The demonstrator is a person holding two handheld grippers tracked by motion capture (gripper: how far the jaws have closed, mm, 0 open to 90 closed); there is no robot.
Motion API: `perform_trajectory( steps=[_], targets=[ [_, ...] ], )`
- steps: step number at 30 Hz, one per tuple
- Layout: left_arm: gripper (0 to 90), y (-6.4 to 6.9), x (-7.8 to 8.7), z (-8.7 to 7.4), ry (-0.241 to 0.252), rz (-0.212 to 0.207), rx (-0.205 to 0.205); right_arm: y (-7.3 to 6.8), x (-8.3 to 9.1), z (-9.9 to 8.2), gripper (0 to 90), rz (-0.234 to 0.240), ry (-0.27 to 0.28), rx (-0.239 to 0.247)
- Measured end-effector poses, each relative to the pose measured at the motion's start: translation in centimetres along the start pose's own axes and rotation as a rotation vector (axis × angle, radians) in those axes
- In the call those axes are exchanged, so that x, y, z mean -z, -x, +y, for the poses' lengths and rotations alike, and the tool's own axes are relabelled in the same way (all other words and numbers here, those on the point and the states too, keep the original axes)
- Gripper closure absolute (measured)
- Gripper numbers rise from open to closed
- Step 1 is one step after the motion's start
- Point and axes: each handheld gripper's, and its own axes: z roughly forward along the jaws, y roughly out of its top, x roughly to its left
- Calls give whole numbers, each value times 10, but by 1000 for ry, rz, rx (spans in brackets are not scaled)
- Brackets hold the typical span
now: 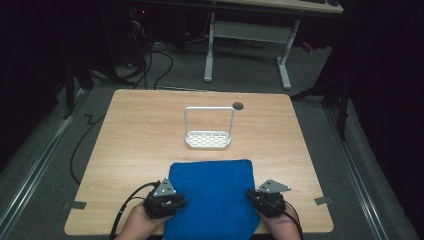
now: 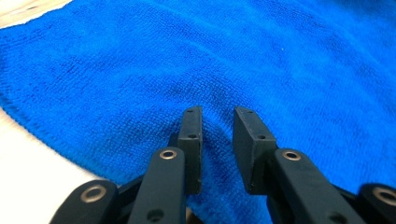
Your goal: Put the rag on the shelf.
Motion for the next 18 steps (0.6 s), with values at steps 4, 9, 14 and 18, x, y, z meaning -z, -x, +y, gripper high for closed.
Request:
perform_trajectory(
  steps=[4,9,14,18],
  targets=[
    [698,-1,1,0,5,0,-3,6,6,-6,819,-1,1,-25],
    [630,-16,11,-3,85,97,44,6,6,-3,756,9,31,-26],
    [505,-47,15,-2,138,196,165,9,5,0,718,4,59,-28],
    [491,-56,10,3,139,239,180,12,5,0,715,-2,70,-49]
  ],
)
